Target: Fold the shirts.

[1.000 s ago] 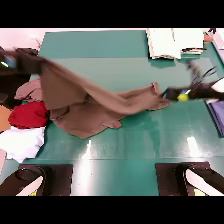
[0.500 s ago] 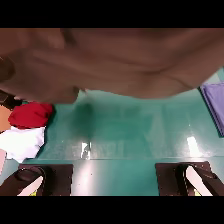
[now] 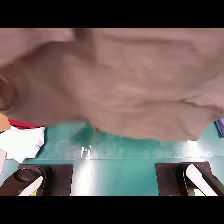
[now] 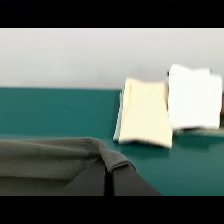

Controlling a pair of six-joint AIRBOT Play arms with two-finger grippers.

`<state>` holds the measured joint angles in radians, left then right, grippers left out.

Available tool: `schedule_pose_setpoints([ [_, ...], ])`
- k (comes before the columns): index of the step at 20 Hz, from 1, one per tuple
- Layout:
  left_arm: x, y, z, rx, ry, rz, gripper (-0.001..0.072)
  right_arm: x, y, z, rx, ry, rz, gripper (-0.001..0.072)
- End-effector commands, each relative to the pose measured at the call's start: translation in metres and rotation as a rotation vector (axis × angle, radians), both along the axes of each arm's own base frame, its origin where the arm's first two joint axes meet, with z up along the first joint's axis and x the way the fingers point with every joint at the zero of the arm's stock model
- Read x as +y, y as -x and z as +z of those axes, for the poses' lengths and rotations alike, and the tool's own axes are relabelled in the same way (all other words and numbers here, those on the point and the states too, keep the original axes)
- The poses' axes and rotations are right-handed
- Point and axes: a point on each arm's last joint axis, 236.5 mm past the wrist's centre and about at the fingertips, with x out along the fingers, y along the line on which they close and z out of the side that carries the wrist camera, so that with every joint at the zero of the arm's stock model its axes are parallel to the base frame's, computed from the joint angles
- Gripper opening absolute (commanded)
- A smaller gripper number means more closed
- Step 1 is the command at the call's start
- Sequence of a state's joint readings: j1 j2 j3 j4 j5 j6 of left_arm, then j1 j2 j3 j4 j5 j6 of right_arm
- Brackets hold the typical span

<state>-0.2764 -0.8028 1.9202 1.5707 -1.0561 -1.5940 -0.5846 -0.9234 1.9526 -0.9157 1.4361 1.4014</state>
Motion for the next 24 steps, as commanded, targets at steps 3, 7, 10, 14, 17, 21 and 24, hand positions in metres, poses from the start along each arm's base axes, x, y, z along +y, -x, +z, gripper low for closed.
schedule_pose_setpoints([
  [3, -0.037, -0.134, -0.183, 0.467, -0.076, 0.015, 0.0021, 0.002, -0.073, -0.148, 0.424, -0.077, 0.094, 0.0012],
  [7, -0.041, -0.218, -0.304, 0.742, 0.003, 0.032, 0.0021, 0.011, -0.116, -0.287, 0.781, -0.087, 0.119, 0.0012],
  [10, -0.036, -0.261, -0.375, 0.868, 0.105, -0.020, 0.0021, 0.010, -0.162, -0.346, 0.846, -0.117, 0.120, 0.0012],
  [14, -0.020, -0.283, -0.439, 0.977, 0.157, -0.054, 0.0021, 0.007, -0.216, -0.367, 0.812, -0.152, 0.131, 0.0012],
  [17, -0.008, -0.270, -0.460, 1.062, 0.129, -0.088, 0.0022, 0.007, -0.221, -0.373, 0.831, -0.130, 0.159, 0.0012],
  [21, -0.009, -0.243, -0.493, 1.168, 0.050, -0.144, 0.0022, 0.003, -0.190, -0.411, 0.960, -0.113, 0.155, 0.0012],
  [24, -0.008, -0.226, -0.530, 1.239, 0.059, -0.135, 0.0022, 0.009, -0.176, -0.436, 0.992, -0.137, 0.145, 0.0014],
])
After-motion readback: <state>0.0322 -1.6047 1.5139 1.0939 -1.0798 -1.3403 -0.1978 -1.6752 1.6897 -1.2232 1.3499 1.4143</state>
